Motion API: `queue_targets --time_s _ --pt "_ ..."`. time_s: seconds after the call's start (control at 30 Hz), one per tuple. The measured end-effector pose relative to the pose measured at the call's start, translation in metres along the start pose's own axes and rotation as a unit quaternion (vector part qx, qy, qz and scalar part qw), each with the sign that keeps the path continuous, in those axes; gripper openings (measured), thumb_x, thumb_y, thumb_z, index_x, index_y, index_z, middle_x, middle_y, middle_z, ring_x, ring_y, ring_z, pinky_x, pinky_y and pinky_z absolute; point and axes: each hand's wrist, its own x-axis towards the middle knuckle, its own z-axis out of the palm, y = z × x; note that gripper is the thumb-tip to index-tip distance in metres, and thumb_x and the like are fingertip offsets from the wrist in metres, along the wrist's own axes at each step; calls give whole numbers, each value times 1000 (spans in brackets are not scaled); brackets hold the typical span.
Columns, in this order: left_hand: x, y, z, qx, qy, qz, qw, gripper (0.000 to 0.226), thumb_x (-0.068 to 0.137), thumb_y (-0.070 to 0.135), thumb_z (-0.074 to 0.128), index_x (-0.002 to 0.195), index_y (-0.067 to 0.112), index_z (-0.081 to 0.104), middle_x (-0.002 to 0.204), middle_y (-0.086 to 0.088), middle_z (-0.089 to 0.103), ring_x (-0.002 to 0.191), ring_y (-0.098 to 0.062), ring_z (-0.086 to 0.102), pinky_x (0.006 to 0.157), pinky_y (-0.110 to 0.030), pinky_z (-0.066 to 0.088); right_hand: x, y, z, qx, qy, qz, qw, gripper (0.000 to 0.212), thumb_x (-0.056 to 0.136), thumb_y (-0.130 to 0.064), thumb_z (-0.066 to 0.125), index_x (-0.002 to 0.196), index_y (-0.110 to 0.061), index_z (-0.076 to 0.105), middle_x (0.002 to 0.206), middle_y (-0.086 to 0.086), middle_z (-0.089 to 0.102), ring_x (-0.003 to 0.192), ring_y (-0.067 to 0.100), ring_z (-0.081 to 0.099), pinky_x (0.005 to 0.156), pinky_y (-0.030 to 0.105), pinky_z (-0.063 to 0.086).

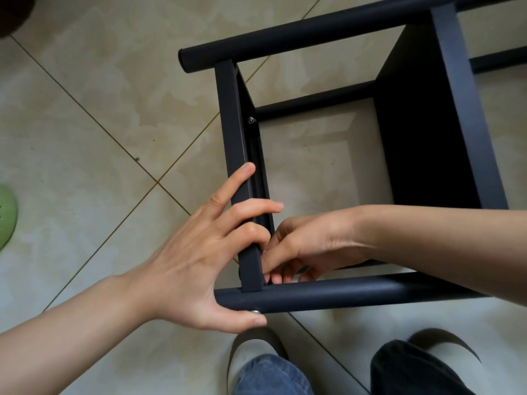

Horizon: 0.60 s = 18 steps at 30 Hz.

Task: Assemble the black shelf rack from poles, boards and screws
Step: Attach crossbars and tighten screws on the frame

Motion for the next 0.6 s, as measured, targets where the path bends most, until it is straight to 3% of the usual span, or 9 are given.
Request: queue_targets --time_s 0.33,0.5,0.6 --pt "0 1 -1 -4 -3 -4 1000 65 68 67 71 111 24 47 148 0 42 155 -34 1 103 -50 43 0 1 1 37 -14 -12 999 15 94 -14 59 82 -14 69 71 0 61 68 12 53 68 26 41" --pt "1 0 0 -4 0 2 1000 65 69 67 71 111 23 48 148 0 43 155 -34 2 110 -43 35 -2 -1 -3 32 -25 -15 999 23 94 -14 59 74 -16 70 74 -2 63 65 10 53 66 24 39" --pt "1 0 0 -7 1 1 1000 65 69 67 70 111 23 47 148 0 43 155 -35 1 111 -42 35 -2 1 -4 35 -29 -20 999 17 94 -11 60 80 -14 68 76 -2 65 68 11 53 67 25 39"
